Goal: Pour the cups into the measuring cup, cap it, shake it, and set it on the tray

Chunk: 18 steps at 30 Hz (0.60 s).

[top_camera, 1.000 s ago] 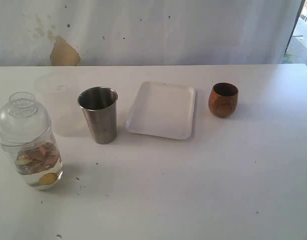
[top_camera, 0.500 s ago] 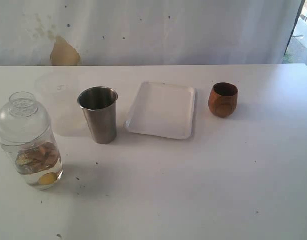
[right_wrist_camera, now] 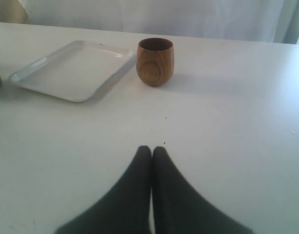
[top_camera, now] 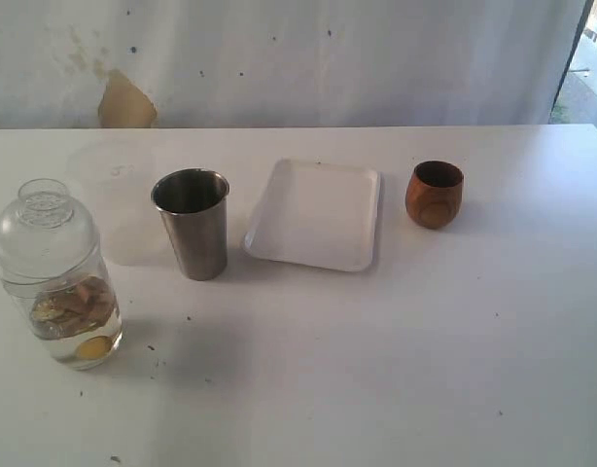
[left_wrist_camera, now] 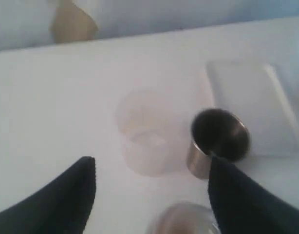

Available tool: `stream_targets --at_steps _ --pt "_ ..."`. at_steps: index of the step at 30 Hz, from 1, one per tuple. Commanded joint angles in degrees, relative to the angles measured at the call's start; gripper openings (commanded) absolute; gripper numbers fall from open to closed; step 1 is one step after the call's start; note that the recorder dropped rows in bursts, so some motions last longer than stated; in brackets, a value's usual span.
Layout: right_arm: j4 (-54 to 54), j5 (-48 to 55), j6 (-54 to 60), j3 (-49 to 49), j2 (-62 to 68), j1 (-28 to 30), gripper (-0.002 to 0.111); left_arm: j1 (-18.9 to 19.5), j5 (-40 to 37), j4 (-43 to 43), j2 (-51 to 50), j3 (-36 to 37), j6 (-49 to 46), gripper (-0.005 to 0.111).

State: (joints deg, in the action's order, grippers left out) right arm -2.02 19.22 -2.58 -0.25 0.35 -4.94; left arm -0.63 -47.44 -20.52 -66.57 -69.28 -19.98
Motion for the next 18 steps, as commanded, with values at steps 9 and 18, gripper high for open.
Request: stream_targets --at_steps 9,18 --pt "0.06 0.0 -0.2 0.25 -0.35 0.28 0.0 -0.08 -17.72 54.55 -11.41 -13.01 38.16 0.063" --pt "0.06 0.0 -0.2 0.25 -0.35 0.28 0.0 -7.79 -22.52 6.51 -20.31 -20.14 11.57 0.057"
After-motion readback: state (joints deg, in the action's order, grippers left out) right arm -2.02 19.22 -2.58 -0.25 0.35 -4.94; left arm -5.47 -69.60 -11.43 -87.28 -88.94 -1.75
